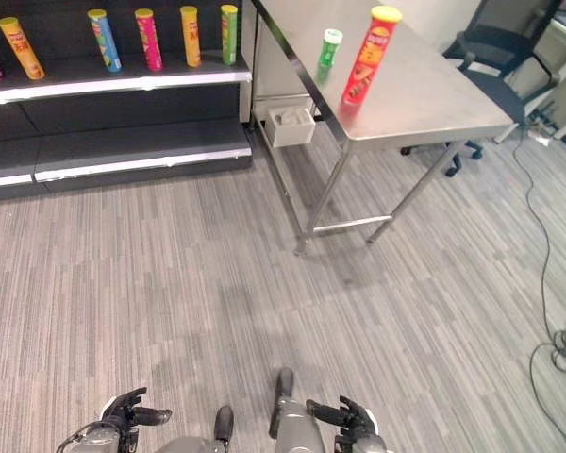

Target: Put the goods on the table back onto the shelves and tidy them up.

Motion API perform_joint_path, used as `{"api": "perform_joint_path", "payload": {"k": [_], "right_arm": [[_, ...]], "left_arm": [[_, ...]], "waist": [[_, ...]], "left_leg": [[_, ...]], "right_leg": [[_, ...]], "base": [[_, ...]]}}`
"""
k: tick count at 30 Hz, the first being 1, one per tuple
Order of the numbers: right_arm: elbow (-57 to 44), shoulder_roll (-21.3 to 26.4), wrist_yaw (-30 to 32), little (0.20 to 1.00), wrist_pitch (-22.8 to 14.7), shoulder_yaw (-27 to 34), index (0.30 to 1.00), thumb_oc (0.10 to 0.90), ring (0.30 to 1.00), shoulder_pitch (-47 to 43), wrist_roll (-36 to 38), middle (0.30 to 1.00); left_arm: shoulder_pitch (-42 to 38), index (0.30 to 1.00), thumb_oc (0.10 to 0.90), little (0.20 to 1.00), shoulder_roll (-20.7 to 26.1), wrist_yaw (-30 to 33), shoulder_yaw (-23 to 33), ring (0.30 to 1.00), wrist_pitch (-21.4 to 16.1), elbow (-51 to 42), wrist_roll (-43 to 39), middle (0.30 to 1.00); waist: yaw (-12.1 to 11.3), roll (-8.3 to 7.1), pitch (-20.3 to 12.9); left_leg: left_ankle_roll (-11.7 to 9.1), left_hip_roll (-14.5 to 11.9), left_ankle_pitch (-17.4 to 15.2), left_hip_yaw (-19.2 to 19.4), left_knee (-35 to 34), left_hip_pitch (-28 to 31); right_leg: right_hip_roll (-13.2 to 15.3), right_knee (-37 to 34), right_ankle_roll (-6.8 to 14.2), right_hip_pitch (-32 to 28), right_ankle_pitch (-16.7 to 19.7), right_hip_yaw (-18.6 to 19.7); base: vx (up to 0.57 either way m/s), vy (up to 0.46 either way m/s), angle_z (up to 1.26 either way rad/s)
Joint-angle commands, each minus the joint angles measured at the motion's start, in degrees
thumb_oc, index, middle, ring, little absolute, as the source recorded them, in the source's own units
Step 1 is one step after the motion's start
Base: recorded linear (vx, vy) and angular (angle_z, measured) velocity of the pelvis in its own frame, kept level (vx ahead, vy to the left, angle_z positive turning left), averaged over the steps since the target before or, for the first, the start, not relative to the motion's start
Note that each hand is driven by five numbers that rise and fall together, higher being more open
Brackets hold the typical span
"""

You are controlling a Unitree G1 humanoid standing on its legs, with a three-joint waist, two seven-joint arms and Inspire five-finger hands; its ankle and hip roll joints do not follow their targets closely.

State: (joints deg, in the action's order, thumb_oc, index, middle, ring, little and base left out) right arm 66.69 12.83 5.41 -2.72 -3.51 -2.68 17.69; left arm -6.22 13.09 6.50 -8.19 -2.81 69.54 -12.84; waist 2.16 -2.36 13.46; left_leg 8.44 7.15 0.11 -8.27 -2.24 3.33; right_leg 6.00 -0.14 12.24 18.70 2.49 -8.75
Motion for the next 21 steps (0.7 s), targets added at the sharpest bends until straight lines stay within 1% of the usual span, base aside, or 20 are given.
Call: {"api": "perform_joint_path", "payload": {"k": [1, 2, 3, 4, 5, 6, 7, 8, 10, 11, 12, 13, 14, 15, 16, 17, 18, 19, 20, 21], "right_arm": [[-0.19, 3.47, 1.62, 0.900, -0.48, -0.37, 0.900, 0.800, 0.900, 1.33, -0.02, 0.900], [-0.12, 3.49, 1.68, 0.900, -0.45, -0.51, 0.900, 0.800, 0.900, 1.35, -0.28, 0.900], [-0.12, 3.50, 1.68, 0.900, -0.46, -0.51, 0.900, 0.800, 0.900, 1.36, -0.28, 0.900], [-0.17, 3.54, 1.70, 0.900, -0.42, -0.46, 0.900, 0.800, 0.900, 1.45, -0.48, 0.900], [-0.17, 3.54, 1.57, 0.900, -0.46, -0.56, 0.900, 0.800, 0.900, 1.67, -0.65, 0.900], [-0.18, 3.54, 1.57, 0.900, -0.46, -0.58, 0.900, 0.800, 0.900, 1.68, -0.65, 0.900], [-0.13, 3.83, 1.26, 0.900, -0.57, 0.16, 0.900, 0.800, 0.900, 2.67, -0.39, 0.900], [0.04, 3.94, 1.02, 0.900, -0.57, -0.08, 0.900, 0.800, 0.900, 2.69, -0.64, 0.900], [-0.04, 4.27, 0.96, 0.900, -0.54, -0.39, 0.900, 0.800, 0.900, 2.41, -1.17, 0.900], [-0.09, 4.53, 0.88, 0.900, -0.52, -0.49, 0.900, 0.800, 0.900, 2.24, -1.03, 0.900], [-0.09, 4.55, 0.88, 0.900, -0.52, -0.50, 0.900, 0.800, 0.900, 2.24, -1.03, 0.900], [-0.39, 4.83, 0.73, 0.900, -0.72, -0.57, 0.900, 0.800, 0.900, 2.23, -0.78, 0.900], [-0.76, 4.98, 0.47, 0.900, -0.77, -0.81, 0.900, 0.800, 0.900, 2.22, -0.49, 0.900], [-0.78, 4.96, 0.38, 0.900, -0.88, -1.03, 0.900, 0.800, 0.900, 2.19, -0.27, 0.900], [-0.77, 4.93, 0.38, 0.900, -0.88, -1.02, 0.900, 0.800, 0.900, 2.18, -0.27, 0.900], [-0.67, 4.96, 0.40, 0.900, -1.02, -1.33, 0.900, 0.800, 0.900, 2.15, -0.25, 0.900], [-1.00, 5.10, 0.41, 0.900, -0.85, -1.29, 0.900, 0.800, 0.900, 2.15, -0.22, 0.900], [-0.90, 5.53, 0.25, 0.900, -0.93, -1.42, 0.900, 0.800, 0.900, 1.68, -0.16, 0.900], [-0.90, 5.50, 0.25, 0.900, -0.93, -1.41, 0.900, 0.800, 0.900, 1.66, -0.16, 0.900], [-0.51, 5.65, 0.54, 0.900, -0.54, -1.62, 0.900, 0.800, 0.900, 1.10, 0.35, 0.900]], "left_arm": [[0.87, 0.900, 0.800, 0.900, 0.63, -0.43, -0.24, 0.900, -2.46, -1.49, 3.24, 0.900], [0.90, 0.900, 0.800, 0.900, 0.57, -0.41, -0.11, 0.900, -2.38, -1.17, 3.49, 0.900], [0.91, 0.900, 0.800, 0.900, 0.56, -0.41, -0.10, 0.900, -2.38, -1.17, 3.49, 0.900], [1.13, 0.900, 0.800, 0.900, 0.44, -0.58, 0.18, 0.900, -2.37, -0.96, 3.67, 0.900], [1.46, 0.900, 0.800, 0.900, 0.29, -0.84, 0.86, 0.900, -2.25, 0.20, 3.67, 0.900], [1.47, 0.900, 0.800, 0.900, 0.28, -0.85, 0.87, 0.900, -2.27, 0.21, 3.67, 0.900], [2.93, 0.900, 0.800, 0.900, -0.20, -0.97, 0.95, 0.900, -2.37, -0.05, 4.07, 0.900], [3.10, 0.900, 0.800, 0.900, -0.44, -1.06, 0.90, 0.900, -2.27, 0.25, 4.45, 0.900], [3.82, 0.900, 0.800, 0.900, -0.65, -0.95, 1.12, 0.900, -2.20, -0.03, 4.49, 0.900], [3.94, 0.900, 0.800, 0.900, -0.77, -0.99, 1.05, 0.900, -2.24, -0.19, 4.27, 0.900], [3.95, 0.900, 0.800, 0.900, -0.79, -0.99, 1.04, 0.900, -2.23, -0.20, 4.27, 0.900], [4.26, 0.900, 0.800, 0.900, -0.76, -1.12, 1.02, 0.900, -2.27, -0.50, 3.98, 0.900], [4.73, 0.900, 0.800, 0.900, -0.78, -1.33, 1.01, 0.900, -2.12, -0.37, 4.32, 0.900], [4.80, 0.900, 0.800, 0.900, -0.79, -1.45, 1.20, 0.900, -2.07, -0.31, 4.19, 0.900], [4.78, 0.900, 0.800, 0.900, -0.76, -1.45, 1.20, 0.900, -2.07, -0.31, 4.19, 0.900], [4.71, 0.900, 0.800, 0.900, -0.65, -1.52, 1.32, 0.900, -1.99, -0.26, 3.82, 0.900], [4.94, 0.900, 0.800, 0.900, -0.48, -1.67, 1.49, 0.900, -2.07, -0.97, 3.31, 0.900], [5.09, 0.900, 0.800, 0.900, -0.20, -2.04, 1.78, 0.900, -2.21, -1.41, 2.46, 0.900], [5.08, 0.900, 0.800, 0.900, -0.17, -2.04, 1.79, 0.900, -2.21, -1.40, 2.46, 0.900], [4.77, 0.900, 0.800, 0.900, -0.02, -1.94, 1.60, 0.900, -2.05, -1.97, 1.95, 0.900]], "waist": [[1.30, 0.04, 0.75], [1.49, -0.10, 0.49], [1.55, 0.02, 0.52], [1.69, -0.22, 0.15], [1.98, -0.77, -1.04], [2.03, -0.69, -0.99], [1.98, -0.66, -3.01], [2.10, -0.28, -4.00], [1.95, 0.81, -5.62], [1.80, 1.31, -6.01], [1.83, 1.36, -6.06], [1.66, 1.79, -6.61], [1.33, 3.04, -7.24], [1.00, 3.19, -7.15], [1.14, 2.93, -7.23], [0.83, 2.47, -6.68], [-0.05, 1.79, -5.61], [-0.77, 0.18, -3.87], [-0.66, -0.01, -4.00], [-1.59, -1.07, -2.72]], "left_leg": [[-9.08, -1.68, -8.42, -3.26, 2.45, 4.70], [-9.05, -1.45, -9.23, -3.94, 2.30, 5.76], [-9.07, -1.57, -9.29, -4.00, 2.29, 5.84], [-9.17, -1.40, -9.98, -4.56, 2.01, 7.08], [-9.44, -1.50, -11.37, -5.18, 1.19, 9.72], [-9.46, -1.61, -11.38, -5.23, 1.12, 9.84], [-9.63, -2.21, -12.83, -6.18, 0.92, 12.10], [-10.16, -3.49, -12.69, -6.16, 1.21, 12.86], [-11.71, -5.94, -10.41, -6.39, 3.44, 13.39], [-12.55, -6.63, -8.76, -6.69, 4.99, 12.93], [-12.55, -6.67, -8.79, -6.71, 5.01, 12.88], [-13.54, -7.37, -6.87, -7.04, 6.68, 12.49], [-16.07, -8.64, -2.67, -6.14, 11.70, 11.61], [-17.29, -8.31, 0.23, -5.40, 16.05, 10.08], [-17.25, -8.02, 0.48, -5.56, 16.00, 9.88], [-18.40, -7.28, 3.73, -4.51, 23.09, 6.30], [-18.67, -6.29, 5.65, -2.84, 30.68, 1.92], [-17.78, -6.54, 6.68, 1.92, 42.60, -3.82], [-17.76, -6.33, 6.87, 1.85, 42.50, -4.00], [-15.16, -6.73, 3.96, 5.83, 47.17, -9.80]], "right_leg": [[-3.10, -1.82, 2.76, 1.78, 5.93, 0.16], [-3.44, -2.97, 2.76, 2.14, 6.52, -0.87], [-3.53, -3.07, 2.76, 2.00, 6.53, -0.98], [-3.60, -3.68, 2.76, 2.06, 7.06, -2.15], [-3.26, -2.68, 2.76, 1.77, 8.01, -4.19], [-3.31, -2.67, 2.76, 1.66, 7.95, -4.28], [-3.02, -3.97, 2.09, -1.46, 8.38, -4.32], [-3.35, -3.95, 1.66, -2.15, 8.71, -3.82], [-4.31, -3.49, 1.03, -3.30, 8.88, -4.09], [-4.78, -3.32, 0.69, -3.78, 8.51, -4.23], [-4.80, -3.31, 0.68, -3.76, 8.50, -4.27], [-5.22, -3.07, 0.18, -4.34, 7.80, -4.72], [-6.44, -2.96, -1.25, -6.70, 5.34, -5.56], [-6.73, -3.39, -1.83, -8.60, 4.13, -5.51], [-6.40, -3.36, -1.78, -8.44, 4.18, -5.55], [-6.15, -3.61, -2.48, -10.27, 3.10, -5.09], [-5.98, -3.42, -3.24, -12.40, 2.16, -4.21], [-5.40, -3.55, -4.83, -15.64, 0.67, -2.62], [-5.18, -3.51, -4.81, -15.46, 0.68, -2.69], [-4.70, -3.83, -5.49, -17.51, -0.31, -1.63]], "base": [[0.31, -0.069, 0.58], [0.31, -0.068, 0.48], [0.24, -0.080, 0.22], [0.41, -0.148, 0.36], [0.41, -0.148, 0.45], [0.62, -0.210, 0.51], [0.48, -0.168, 0.25], [0.66, -0.245, 0.42], [0.43, -0.186, 0.42], [0.24, -0.108, 0.17], [0.24, -0.111, 0.06], [0.38, -0.154, -0.01], [0.45, -0.176, -0.02], [0.33, -0.122, -0.01], [0.17, -0.068, 0.06], [0.16, -0.092, -0.02], [0.31, -0.204, 0.11], [0.21, -0.158, 0.06], [0.20, -0.202, -0.07], [0.06, -0.086, -0.19]]}}
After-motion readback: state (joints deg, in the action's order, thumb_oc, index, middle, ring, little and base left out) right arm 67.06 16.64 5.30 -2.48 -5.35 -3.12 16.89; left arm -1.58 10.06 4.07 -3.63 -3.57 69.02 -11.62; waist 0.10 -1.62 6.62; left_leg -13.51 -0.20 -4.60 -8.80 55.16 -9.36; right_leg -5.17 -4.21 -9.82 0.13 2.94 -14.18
